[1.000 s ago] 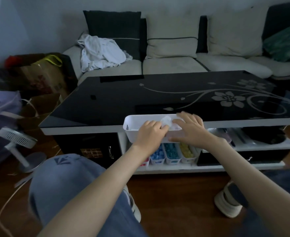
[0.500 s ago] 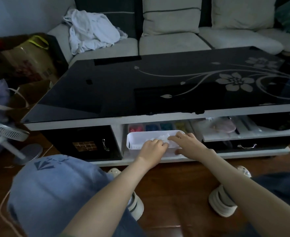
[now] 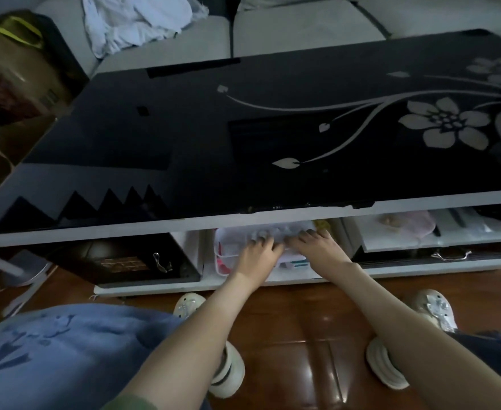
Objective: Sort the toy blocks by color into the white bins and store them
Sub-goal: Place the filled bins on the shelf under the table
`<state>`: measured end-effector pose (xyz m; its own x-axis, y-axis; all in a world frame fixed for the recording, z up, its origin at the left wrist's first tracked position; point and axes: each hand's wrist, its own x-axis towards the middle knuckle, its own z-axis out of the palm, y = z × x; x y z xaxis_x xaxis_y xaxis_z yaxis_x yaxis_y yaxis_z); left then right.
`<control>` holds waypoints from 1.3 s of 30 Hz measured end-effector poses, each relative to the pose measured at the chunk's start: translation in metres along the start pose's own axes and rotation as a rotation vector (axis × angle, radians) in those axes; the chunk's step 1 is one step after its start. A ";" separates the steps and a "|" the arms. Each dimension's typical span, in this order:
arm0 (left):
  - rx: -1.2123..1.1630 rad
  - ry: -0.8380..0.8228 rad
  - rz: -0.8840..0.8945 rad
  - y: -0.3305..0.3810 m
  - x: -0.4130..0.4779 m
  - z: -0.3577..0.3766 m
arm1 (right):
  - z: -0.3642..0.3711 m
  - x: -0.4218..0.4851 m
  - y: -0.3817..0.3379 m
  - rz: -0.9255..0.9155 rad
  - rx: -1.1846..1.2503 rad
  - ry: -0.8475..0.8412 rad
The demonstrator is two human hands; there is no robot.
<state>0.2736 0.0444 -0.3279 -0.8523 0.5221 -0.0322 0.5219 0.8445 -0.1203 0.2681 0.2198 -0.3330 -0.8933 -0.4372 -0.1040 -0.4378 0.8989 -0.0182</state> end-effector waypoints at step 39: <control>-0.117 -0.227 -0.313 -0.028 -0.011 0.037 | 0.025 0.006 -0.023 0.268 0.112 -0.050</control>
<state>0.2664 0.0104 -0.3613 -0.9499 0.2093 -0.2322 0.2256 0.9731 -0.0458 0.2752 0.1974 -0.3582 -0.9683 -0.1841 -0.1689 -0.1703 0.9810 -0.0927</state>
